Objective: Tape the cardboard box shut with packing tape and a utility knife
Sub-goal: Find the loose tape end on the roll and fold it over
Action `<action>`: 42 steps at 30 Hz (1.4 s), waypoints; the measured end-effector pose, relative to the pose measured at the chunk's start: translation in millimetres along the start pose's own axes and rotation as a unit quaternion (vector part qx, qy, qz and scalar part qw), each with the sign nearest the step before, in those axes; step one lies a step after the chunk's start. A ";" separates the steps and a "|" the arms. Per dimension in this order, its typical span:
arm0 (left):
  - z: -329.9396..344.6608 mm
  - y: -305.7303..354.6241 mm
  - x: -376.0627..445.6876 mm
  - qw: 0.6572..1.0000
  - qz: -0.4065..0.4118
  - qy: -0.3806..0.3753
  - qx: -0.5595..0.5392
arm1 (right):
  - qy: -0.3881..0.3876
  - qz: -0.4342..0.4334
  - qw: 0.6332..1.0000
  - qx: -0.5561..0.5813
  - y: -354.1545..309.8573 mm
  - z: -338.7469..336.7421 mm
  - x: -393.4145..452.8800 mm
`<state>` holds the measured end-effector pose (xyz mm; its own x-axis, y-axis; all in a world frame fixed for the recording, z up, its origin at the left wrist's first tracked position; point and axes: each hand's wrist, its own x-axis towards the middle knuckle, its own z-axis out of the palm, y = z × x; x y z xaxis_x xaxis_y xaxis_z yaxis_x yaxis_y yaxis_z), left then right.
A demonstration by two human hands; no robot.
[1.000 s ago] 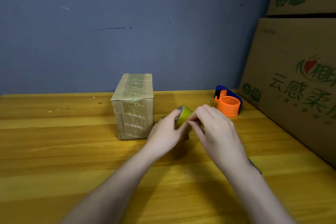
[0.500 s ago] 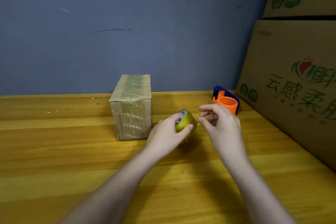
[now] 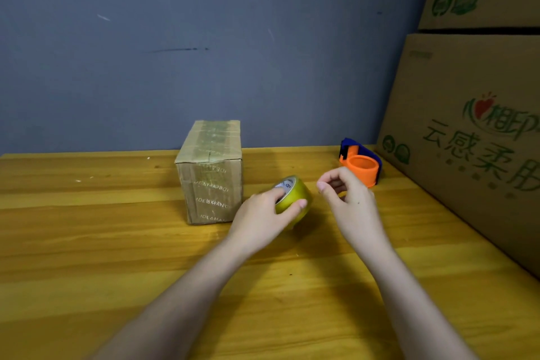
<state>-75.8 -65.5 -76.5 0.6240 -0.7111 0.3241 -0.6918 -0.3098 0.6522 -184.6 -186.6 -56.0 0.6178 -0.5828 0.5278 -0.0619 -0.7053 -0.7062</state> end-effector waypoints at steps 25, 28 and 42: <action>-20.8 13.0 -37.4 0.987 -0.006 -0.056 -0.148 | 0.033 -0.178 0.958 -0.223 -39.4 -5.0 2.7; -22.7 20.7 -34.8 0.961 -0.080 -0.059 -0.259 | 0.063 -0.213 0.951 -0.218 -53.2 -13.0 1.9; -31.1 48.6 -33.1 0.962 -0.206 -0.061 -0.166 | -0.053 -0.271 0.936 -0.220 -88.5 -29.3 31.8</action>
<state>-118.8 -37.4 -34.3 0.7596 -0.6455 -0.0791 -0.2269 -0.3771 0.8979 -182.5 -154.6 37.1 0.7242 -0.0643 0.6866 -0.0187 -0.9971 -0.0738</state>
